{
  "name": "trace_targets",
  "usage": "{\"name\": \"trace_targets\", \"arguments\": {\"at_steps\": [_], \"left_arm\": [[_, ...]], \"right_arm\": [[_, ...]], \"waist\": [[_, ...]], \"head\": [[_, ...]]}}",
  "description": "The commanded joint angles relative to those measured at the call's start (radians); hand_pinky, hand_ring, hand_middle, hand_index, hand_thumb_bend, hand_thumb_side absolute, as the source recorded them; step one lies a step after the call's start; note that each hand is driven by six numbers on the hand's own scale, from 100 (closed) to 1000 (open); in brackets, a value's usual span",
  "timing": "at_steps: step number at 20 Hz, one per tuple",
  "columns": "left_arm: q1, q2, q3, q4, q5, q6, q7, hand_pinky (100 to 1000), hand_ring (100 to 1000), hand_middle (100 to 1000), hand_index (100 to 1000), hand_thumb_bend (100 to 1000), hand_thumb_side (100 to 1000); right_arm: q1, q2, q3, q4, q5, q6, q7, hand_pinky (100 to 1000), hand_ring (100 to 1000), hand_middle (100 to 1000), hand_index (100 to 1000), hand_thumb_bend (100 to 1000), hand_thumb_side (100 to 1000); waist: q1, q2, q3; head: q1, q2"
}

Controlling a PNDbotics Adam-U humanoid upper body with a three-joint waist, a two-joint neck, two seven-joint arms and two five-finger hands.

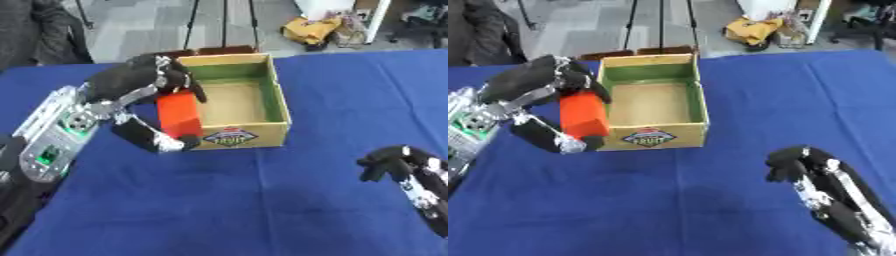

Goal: Pick up objects on the table and place them in the box.

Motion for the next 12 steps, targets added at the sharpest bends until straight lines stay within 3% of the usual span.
{"name": "trace_targets", "arguments": {"at_steps": [1,6,12], "left_arm": [[-0.06,0.03,0.035,0.033,0.064,0.025,-0.021,127,202,231,487,100,146],[-0.134,0.0,0.063,0.156,0.062,0.032,-0.04,132,205,235,489,100,151],[-0.189,-0.036,0.092,0.299,-0.006,-0.018,-0.014,133,208,236,490,100,148]], "right_arm": [[-0.009,-0.024,-0.002,-0.012,0.001,-0.001,-0.002,761,526,413,694,100,591],[-0.014,-0.022,0.001,-0.015,0.0,-0.001,0.0,761,526,413,694,100,593],[-0.022,-0.023,0.006,-0.016,-0.001,0.0,0.005,761,526,413,694,100,594]], "waist": [[-0.003,-0.009,-0.004],[-0.006,-0.002,-0.017],[-0.004,0.005,-0.031]], "head": [[0.006,-0.014],[0.011,-0.026],[0.018,-0.034]]}}
